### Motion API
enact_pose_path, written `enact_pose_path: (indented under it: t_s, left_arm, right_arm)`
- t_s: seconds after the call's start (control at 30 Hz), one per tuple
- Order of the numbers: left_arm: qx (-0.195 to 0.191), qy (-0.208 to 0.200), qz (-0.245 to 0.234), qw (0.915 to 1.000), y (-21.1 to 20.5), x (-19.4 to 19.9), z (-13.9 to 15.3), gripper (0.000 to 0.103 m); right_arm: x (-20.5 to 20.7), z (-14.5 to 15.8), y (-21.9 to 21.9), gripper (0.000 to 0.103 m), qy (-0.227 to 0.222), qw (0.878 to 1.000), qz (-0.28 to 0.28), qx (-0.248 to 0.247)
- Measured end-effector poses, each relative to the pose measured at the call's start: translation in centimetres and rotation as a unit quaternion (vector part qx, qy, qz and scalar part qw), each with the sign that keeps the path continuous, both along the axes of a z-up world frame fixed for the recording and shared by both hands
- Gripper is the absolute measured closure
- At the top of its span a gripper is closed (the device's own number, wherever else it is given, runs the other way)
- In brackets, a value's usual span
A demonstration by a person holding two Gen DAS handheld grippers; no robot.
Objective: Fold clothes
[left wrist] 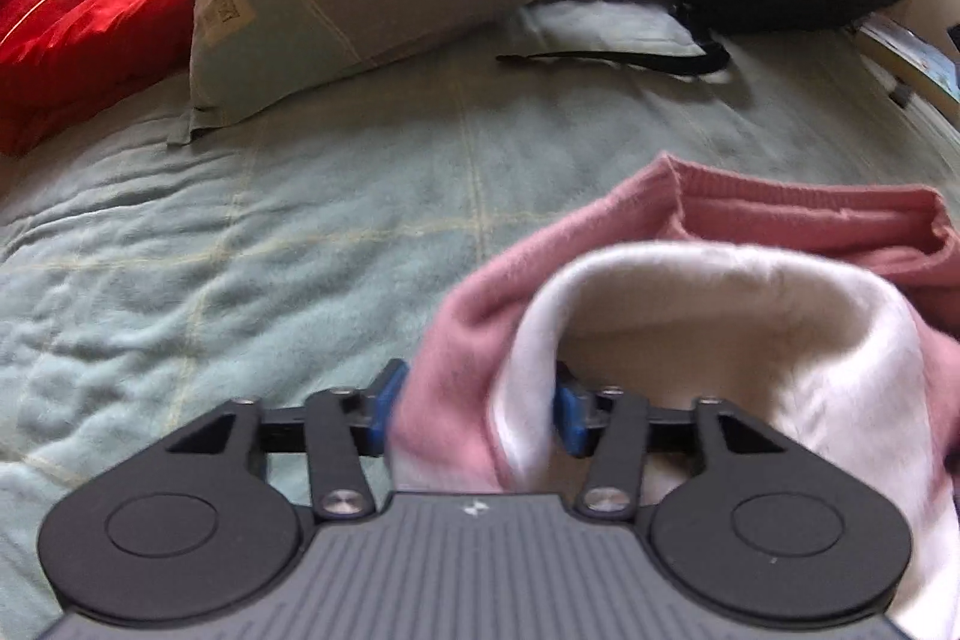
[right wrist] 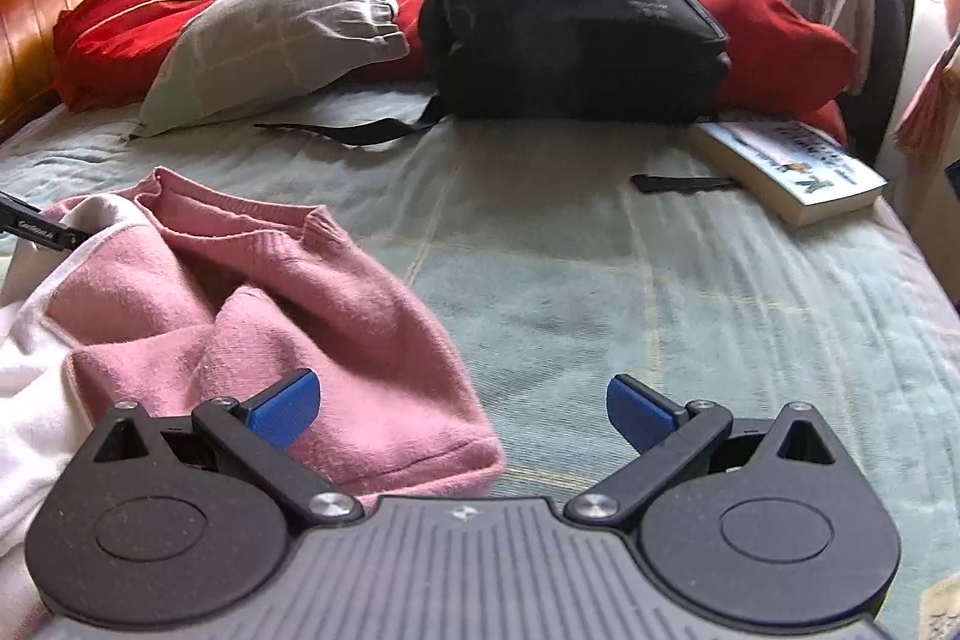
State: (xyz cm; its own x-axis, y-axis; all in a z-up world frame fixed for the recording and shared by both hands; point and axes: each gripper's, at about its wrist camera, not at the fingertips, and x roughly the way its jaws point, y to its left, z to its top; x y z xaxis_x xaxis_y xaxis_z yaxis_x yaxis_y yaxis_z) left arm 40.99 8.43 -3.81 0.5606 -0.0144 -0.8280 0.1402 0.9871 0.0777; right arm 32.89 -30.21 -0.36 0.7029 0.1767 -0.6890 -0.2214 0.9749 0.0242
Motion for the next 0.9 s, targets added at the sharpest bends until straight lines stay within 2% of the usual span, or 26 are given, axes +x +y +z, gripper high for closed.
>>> enact_pose_path:
  t_s: [0.07,0.23,0.4,0.53,0.73,0.87,0.9]
  left_arm:
    - [0.001,-0.003,-0.005,1.0000,0.4,-1.2,0.9,0.034]
    - [-0.008,-0.009,-0.024,0.9996,0.8,-4.5,2.9,0.028]
    - [-0.027,-0.028,-0.040,0.9985,0.4,-8.1,4.7,0.024]
    - [-0.050,-0.044,-0.054,0.9963,-0.9,-11.0,5.9,0.021]
    - [-0.058,-0.076,-0.072,0.9928,-3.3,-14.5,6.5,0.016]
    - [-0.052,-0.092,-0.085,0.9908,-4.5,-15.6,6.2,0.016]
    - [-0.054,-0.094,-0.091,0.9899,-4.7,-15.7,6.1,0.016]
  right_arm:
    - [0.3,-0.2,-0.2,0.000,0.004,1.000,0.001,0.014]
    - [0.1,-0.9,-0.5,0.000,0.028,0.998,-0.004,0.048]
    - [-0.2,-0.7,-0.2,0.000,0.027,0.999,-0.016,0.015]
    - [1.6,-0.9,-0.3,0.000,0.031,0.999,-0.027,0.000]
    - [6.3,-3.6,0.8,0.000,0.077,0.996,0.001,-0.038]
    - [7.5,-4.9,2.1,0.000,0.069,0.994,0.020,-0.081]
    - [7.6,-4.9,2.3,0.004,0.067,0.994,0.034,-0.077]
